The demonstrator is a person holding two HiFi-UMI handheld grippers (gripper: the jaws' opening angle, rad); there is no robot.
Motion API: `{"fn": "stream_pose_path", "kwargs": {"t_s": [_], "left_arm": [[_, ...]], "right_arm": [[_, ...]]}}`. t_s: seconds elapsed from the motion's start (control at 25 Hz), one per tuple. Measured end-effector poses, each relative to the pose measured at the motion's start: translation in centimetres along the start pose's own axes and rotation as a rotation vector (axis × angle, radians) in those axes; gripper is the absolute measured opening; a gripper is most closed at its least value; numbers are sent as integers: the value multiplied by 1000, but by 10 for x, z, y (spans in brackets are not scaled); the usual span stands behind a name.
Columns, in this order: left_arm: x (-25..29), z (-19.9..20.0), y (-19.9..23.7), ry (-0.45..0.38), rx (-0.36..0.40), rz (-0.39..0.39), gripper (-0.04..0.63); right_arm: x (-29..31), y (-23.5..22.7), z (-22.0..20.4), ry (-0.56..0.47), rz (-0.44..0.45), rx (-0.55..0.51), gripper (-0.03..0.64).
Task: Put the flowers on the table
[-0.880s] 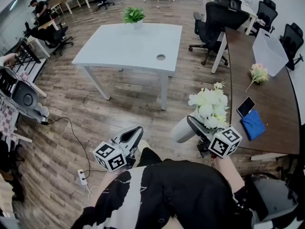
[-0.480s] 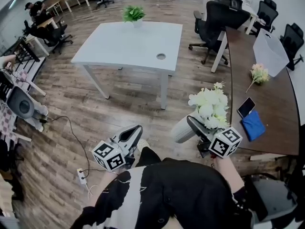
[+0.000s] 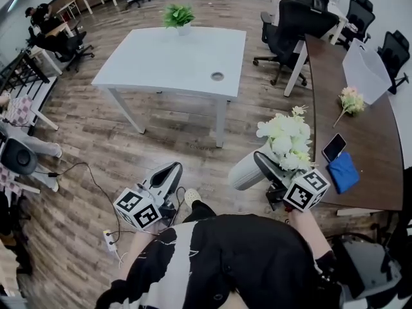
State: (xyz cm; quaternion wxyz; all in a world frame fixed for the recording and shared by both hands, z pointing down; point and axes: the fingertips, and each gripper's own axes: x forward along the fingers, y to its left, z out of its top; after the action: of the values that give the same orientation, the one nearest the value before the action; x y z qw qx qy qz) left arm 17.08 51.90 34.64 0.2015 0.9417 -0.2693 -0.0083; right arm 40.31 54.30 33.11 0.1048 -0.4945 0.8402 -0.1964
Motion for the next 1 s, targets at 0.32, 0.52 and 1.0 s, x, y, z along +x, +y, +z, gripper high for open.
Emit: {"fn": "stream_pose_path", "kwargs": {"t_s": [0.32,0.52,1.0], "left_arm": [[30,33,43,-2,36,-33,12],[48,54,81,-12,48,-39,12],[80,111,178,-5,43,-38,12]], "right_arm": [[52,-20,25,-3,-50,-45,357],[96,-34,30,21,-55,-44,357],[206,-59,54,6,-69,-22,357]]}}
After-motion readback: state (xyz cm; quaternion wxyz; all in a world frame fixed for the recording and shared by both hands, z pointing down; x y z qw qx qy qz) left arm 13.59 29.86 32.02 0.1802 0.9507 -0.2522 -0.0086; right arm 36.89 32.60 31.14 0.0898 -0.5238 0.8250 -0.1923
